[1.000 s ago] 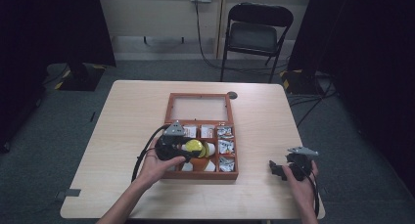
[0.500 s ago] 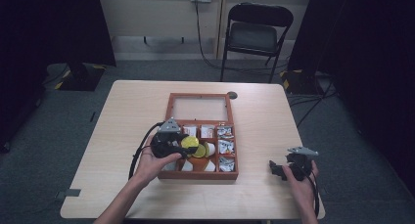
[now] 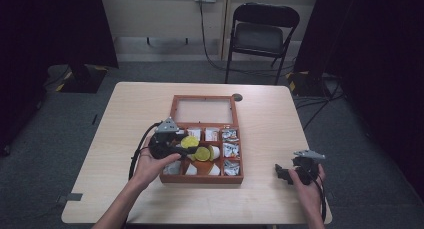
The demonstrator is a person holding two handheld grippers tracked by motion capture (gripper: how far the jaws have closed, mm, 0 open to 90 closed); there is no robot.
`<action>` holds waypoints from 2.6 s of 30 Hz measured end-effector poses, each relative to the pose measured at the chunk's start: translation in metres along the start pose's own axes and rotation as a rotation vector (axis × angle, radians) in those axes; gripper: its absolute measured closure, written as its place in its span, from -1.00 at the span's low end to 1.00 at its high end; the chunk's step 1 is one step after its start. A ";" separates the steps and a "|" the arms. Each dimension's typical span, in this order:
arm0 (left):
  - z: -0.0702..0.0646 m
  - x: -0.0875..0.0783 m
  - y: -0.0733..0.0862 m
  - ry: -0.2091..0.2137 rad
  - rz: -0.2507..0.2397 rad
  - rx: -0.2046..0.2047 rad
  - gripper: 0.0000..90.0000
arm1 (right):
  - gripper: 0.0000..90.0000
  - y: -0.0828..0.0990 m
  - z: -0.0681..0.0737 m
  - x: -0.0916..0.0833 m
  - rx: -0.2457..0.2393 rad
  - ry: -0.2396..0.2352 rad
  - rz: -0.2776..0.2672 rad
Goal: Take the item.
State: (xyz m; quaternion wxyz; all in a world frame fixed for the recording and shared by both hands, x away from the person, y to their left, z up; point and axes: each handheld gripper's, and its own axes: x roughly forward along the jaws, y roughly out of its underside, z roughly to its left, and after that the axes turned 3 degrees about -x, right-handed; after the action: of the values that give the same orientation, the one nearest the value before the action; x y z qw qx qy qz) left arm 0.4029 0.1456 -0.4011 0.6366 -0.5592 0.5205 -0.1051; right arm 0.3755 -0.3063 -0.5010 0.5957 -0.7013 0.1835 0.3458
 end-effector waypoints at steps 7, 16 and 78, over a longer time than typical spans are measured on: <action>0.003 -0.005 -0.002 -0.007 -0.008 0.000 -0.16 | -1.00 0.000 0.000 0.000 0.000 0.000 0.000; 0.009 -0.013 -0.002 -0.019 -0.024 -0.014 -0.16 | -1.00 0.000 0.000 0.000 0.000 0.000 0.000; 0.069 -0.066 0.018 -0.196 -0.070 -0.128 -0.16 | -1.00 0.000 0.000 0.000 0.000 0.000 0.000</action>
State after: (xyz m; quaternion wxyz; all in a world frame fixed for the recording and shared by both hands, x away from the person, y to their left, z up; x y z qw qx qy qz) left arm 0.4197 0.2414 -0.3916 0.6433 -0.6243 0.4414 -0.0387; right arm 0.3754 -0.3063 -0.5010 0.5958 -0.7012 0.1837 0.3458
